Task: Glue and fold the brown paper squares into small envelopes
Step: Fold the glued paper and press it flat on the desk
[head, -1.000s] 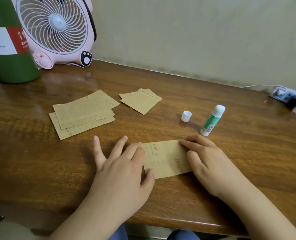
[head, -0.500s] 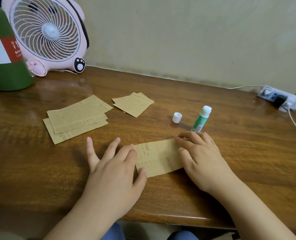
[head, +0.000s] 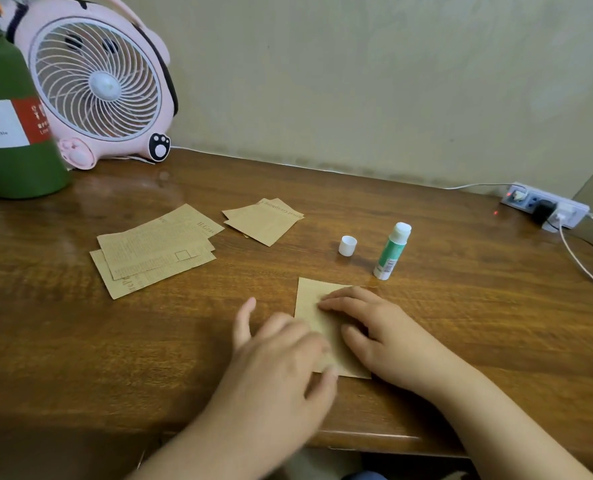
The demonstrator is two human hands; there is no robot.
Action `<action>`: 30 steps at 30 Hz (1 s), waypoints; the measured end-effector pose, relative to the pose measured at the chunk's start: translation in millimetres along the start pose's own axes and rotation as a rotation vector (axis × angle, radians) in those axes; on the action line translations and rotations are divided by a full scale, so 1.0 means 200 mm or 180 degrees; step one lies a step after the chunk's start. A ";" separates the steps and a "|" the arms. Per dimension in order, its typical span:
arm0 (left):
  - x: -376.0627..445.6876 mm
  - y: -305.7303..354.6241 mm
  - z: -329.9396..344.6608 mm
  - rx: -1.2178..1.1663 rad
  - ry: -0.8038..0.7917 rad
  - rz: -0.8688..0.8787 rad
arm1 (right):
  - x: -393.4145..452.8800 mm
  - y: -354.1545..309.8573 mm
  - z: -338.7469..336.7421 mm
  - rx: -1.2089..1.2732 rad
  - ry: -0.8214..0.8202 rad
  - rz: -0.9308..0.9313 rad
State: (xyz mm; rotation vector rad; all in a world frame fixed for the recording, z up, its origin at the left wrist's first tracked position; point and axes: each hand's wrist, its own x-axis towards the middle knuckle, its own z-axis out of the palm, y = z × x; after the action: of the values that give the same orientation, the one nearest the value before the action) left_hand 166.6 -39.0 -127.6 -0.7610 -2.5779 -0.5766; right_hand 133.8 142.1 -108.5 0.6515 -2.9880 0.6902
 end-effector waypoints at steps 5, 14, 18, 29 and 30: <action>0.24 -0.18 -0.05 0.0276 -0.1214 -0.0266 | 0.09 -0.03 0.02 -0.0363 0.0216 -0.0023; 0.28 -0.25 0.01 0.0584 -0.1318 -0.0098 | 0.10 -0.03 0.03 -0.0659 0.0400 0.0413; 0.28 -0.24 0.01 0.0542 -0.1308 -0.0138 | 0.09 0.00 0.00 -0.0765 0.0452 0.0487; 0.26 -0.23 0.01 0.0301 -0.1541 -0.0273 | 0.09 0.07 0.00 -0.1191 0.0622 0.0436; 0.26 -0.23 0.01 0.0306 -0.1537 -0.0272 | 0.10 0.06 0.01 -0.1278 0.0633 0.0389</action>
State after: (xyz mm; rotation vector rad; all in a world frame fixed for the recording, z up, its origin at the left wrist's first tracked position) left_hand 98.3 -51.6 -116.5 -0.8437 -3.0651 -0.3163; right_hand 111.0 142.2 -112.9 0.3559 -2.8658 0.1319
